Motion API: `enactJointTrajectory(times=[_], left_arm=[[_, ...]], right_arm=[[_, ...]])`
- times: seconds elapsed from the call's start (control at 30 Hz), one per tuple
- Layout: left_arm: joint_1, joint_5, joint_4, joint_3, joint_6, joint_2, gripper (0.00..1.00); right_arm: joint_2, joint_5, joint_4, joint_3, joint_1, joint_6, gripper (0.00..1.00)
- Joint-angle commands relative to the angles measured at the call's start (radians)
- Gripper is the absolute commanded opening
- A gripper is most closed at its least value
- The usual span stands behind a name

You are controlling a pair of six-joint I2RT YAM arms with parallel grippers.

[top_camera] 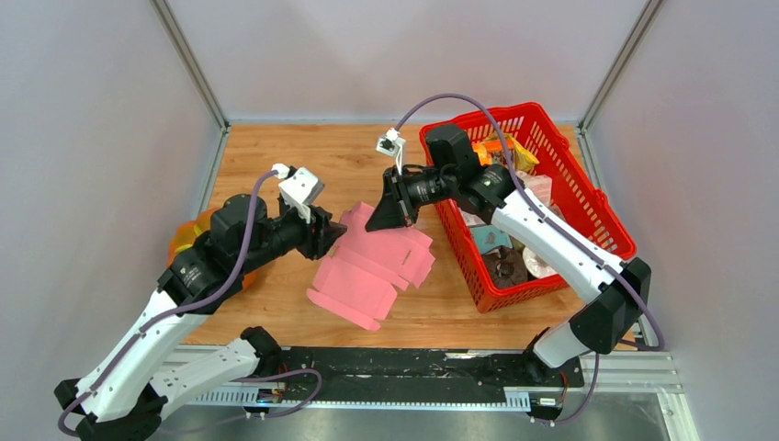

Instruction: Fold the paper box

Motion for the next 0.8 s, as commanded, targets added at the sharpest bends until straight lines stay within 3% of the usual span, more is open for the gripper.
enactJointTrajectory(times=[0.0, 0.1, 0.23, 0.27, 0.3, 0.37, 0.4, 0.5, 0.6, 0.73, 0.77], left_arm=[[-0.006, -0.041, 0.023, -0.012, 0.015, 0.007, 0.46], [-0.006, -0.034, 0.031, -0.022, 0.021, 0.015, 0.34], [-0.006, -0.016, 0.025, -0.044, 0.022, 0.029, 0.03], [-0.006, -0.014, 0.029, -0.053, 0.019, 0.027, 0.01], [-0.006, -0.014, 0.04, -0.062, 0.019, 0.027, 0.0], [-0.006, -0.036, 0.051, -0.091, 0.007, 0.012, 0.0], [-0.006, -0.045, 0.066, -0.102, 0.002, 0.007, 0.0], [-0.006, -0.099, 0.115, -0.16, -0.016, -0.024, 0.0], [-0.006, -0.119, 0.167, -0.223, -0.028, -0.054, 0.0], [-0.006, -0.18, 0.181, -0.275, -0.048, -0.076, 0.0], [-0.006, -0.188, 0.186, -0.286, -0.047, -0.082, 0.0]], right_arm=[[0.013, 0.011, -0.06, 0.068, 0.018, -0.083, 0.0], [0.017, 0.02, -0.098, 0.085, 0.021, -0.131, 0.0], [0.013, 0.016, -0.118, 0.087, 0.023, -0.18, 0.0], [0.011, 0.019, -0.126, 0.087, 0.024, -0.189, 0.0], [0.013, 0.022, -0.13, 0.087, 0.023, -0.202, 0.01], [0.019, 0.087, -0.15, 0.093, 0.021, -0.197, 0.14], [0.024, 0.126, -0.156, 0.096, 0.021, -0.186, 0.29], [0.022, 0.342, -0.16, 0.085, 0.021, -0.076, 0.53], [0.005, 0.515, -0.181, 0.082, 0.021, 0.062, 0.65], [-0.044, 0.759, -0.232, 0.077, 0.008, 0.316, 0.7], [-0.059, 0.788, -0.22, 0.061, 0.006, 0.452, 0.76]])
